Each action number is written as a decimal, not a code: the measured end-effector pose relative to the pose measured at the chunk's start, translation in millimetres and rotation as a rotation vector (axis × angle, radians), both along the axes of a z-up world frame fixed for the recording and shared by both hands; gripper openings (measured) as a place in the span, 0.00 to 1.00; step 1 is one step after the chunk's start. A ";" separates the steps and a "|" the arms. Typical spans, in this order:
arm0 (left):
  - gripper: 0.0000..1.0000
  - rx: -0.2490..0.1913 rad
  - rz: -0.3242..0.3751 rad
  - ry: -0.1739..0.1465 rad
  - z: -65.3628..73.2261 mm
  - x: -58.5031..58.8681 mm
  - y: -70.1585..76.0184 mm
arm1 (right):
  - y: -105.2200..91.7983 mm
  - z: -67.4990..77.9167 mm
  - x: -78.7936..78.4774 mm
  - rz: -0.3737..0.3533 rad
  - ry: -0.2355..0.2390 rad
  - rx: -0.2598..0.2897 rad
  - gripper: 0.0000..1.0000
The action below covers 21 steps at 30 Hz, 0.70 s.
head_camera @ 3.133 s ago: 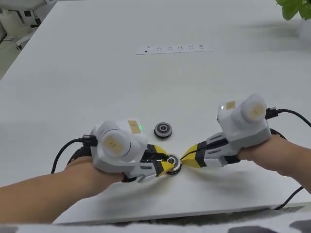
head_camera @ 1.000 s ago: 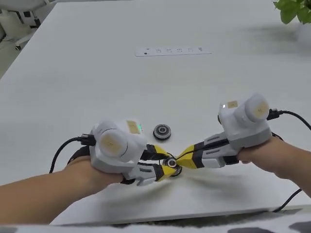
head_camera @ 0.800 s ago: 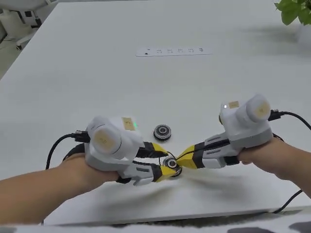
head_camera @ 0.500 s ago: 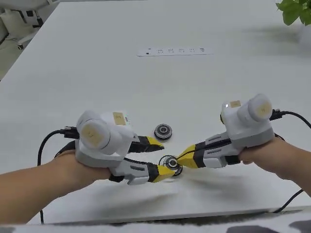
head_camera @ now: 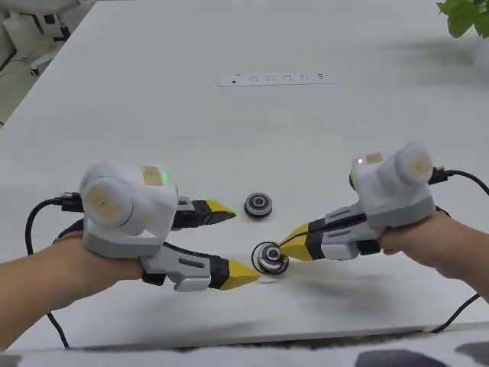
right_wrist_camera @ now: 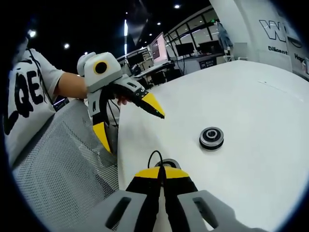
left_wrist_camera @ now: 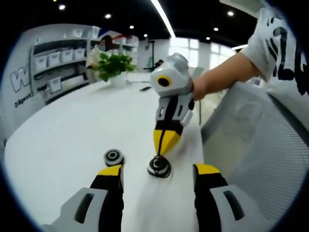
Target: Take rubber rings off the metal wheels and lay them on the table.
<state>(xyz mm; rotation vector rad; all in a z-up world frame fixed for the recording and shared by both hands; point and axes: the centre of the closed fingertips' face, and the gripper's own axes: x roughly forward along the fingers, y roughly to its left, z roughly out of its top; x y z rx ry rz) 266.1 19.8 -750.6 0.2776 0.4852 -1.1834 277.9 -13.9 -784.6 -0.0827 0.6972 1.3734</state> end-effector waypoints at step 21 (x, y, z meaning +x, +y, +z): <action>0.73 -0.009 0.081 0.005 4.6 -2.6 33.2 | 20.8 22.5 4.4 0.001 0.005 0.057 0.00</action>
